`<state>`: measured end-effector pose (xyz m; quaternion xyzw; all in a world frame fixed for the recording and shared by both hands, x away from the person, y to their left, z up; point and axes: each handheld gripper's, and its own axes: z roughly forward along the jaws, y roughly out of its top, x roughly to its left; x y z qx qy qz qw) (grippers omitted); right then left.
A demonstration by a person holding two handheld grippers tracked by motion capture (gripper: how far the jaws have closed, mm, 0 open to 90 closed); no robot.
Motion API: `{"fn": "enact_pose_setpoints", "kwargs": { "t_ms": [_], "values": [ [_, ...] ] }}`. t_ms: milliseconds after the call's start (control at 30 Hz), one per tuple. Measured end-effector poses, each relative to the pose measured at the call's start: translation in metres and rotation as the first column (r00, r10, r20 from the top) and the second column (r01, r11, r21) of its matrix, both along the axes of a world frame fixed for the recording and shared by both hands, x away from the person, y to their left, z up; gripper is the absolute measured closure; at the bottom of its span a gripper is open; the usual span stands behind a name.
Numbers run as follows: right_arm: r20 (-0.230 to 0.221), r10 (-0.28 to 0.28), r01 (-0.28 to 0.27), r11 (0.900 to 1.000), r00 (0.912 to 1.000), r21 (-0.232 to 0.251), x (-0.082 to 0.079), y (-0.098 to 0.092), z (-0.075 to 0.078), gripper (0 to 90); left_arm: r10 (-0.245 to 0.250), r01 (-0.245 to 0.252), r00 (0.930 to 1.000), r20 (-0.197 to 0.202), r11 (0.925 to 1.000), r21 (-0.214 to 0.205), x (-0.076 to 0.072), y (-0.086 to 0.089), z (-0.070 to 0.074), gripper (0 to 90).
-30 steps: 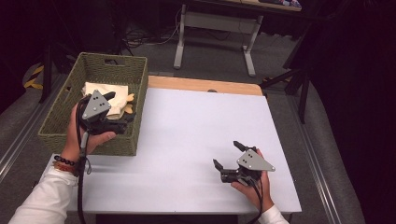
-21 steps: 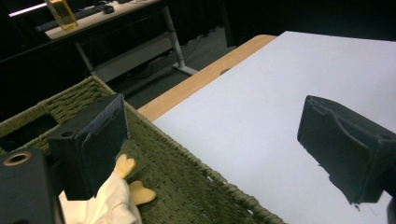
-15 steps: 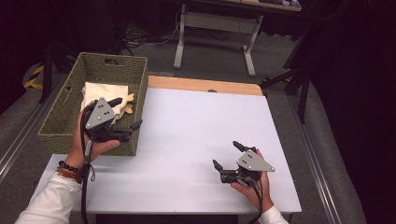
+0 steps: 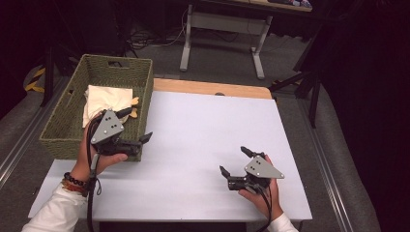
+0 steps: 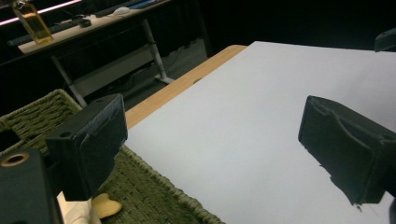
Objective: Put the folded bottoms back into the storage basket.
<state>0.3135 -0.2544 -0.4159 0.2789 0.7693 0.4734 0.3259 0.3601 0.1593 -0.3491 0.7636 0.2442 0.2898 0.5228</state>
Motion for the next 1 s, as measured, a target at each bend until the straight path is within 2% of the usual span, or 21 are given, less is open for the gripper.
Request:
{"fn": "enact_pose_setpoints", "kwargs": {
  "t_ms": [400, 500, 1000],
  "values": [
    [0.008, 0.000, 0.001, 1.0000, 1.0000, -0.003, -0.002, 0.001, 0.001, 7.7, -0.041, 0.041, 0.9992, 0.005, 0.9992, 0.004, -0.012, -0.007, -0.003, 8.7],
    [0.008, 0.002, -0.002, 1.0000, 1.0000, -0.004, -0.002, 0.001, 0.001, 7.8, -0.050, 0.050, 0.9988, 0.002, 0.9987, -0.007, -0.014, -0.008, -0.004, 8.7],
    [0.011, 0.009, -0.009, 0.9999, 0.9999, -0.012, -0.004, 0.003, 0.001, 7.8, -0.086, 0.086, 0.9963, -0.001, 0.9960, 0.021, -0.028, -0.015, -0.016, 8.7]
  ]
}}
